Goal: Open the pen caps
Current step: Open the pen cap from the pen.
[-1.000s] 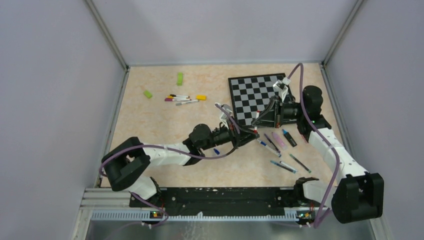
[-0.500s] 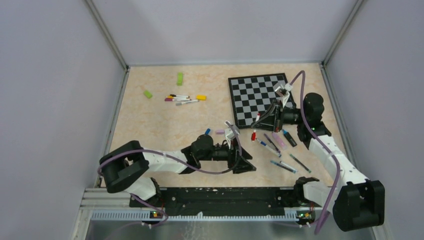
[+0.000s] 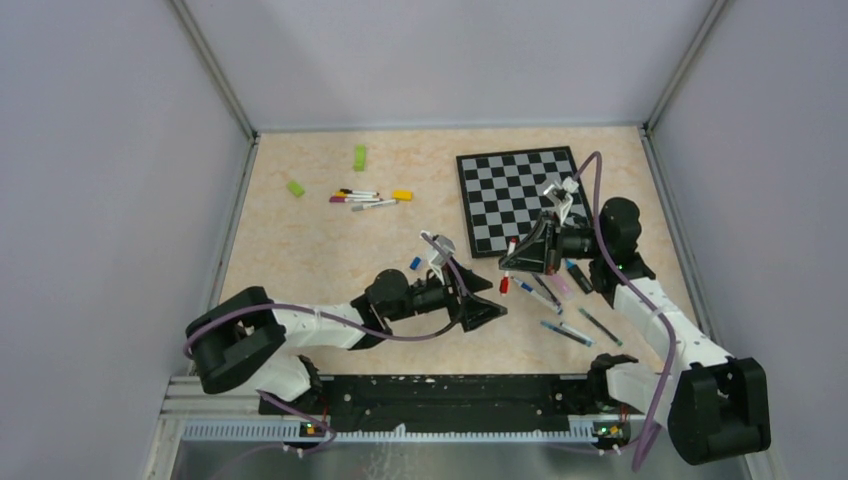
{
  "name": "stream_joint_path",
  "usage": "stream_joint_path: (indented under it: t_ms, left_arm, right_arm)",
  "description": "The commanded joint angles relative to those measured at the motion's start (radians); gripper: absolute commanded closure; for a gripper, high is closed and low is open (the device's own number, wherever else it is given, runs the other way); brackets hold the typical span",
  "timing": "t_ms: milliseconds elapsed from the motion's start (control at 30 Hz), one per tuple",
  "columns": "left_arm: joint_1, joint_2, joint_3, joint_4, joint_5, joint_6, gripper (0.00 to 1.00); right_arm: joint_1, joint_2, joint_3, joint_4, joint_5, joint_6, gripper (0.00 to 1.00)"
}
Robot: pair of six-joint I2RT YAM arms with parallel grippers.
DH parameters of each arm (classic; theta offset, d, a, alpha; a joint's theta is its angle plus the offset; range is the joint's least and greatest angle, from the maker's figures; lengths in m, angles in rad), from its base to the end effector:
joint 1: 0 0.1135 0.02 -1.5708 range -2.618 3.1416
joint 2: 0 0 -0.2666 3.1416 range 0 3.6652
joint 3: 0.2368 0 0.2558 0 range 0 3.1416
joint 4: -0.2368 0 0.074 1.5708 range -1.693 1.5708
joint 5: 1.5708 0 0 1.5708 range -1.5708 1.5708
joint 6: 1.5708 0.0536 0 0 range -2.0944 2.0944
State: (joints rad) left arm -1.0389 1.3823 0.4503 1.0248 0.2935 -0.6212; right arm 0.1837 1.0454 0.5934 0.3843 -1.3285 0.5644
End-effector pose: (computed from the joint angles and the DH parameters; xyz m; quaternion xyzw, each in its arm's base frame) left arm 0.1343 -0.2589 0.2231 0.2439 0.6294 -0.6061 0.4208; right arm 0.2096 0.0919 0.2836 -0.3045 0.6445 0.6157 0.3359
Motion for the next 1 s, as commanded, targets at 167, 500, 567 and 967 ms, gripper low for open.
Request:
stream_joint_path:
  t_ms: [167,500,567,967]
  left_arm:
    - [0.017,0.146,0.142,0.196,0.027,-0.048,0.26]
    - [0.019,0.197,0.179,0.179,0.083,-0.09,0.52]
    - [0.019,0.2,0.176,0.168,0.094,-0.102,0.51]
    - [0.023,0.199,0.143,0.168,0.097,-0.131,0.76]
  right_arm:
    - [0.044,-0.006,-0.03,0.067,0.018,0.006,1.0]
    - [0.051,-0.001,-0.019,0.046,0.035,-0.017,1.0]
    - [0.05,-0.001,-0.012,0.032,0.04,-0.031,1.0]
    - [0.05,0.004,0.008,-0.015,0.053,-0.082,1.0]
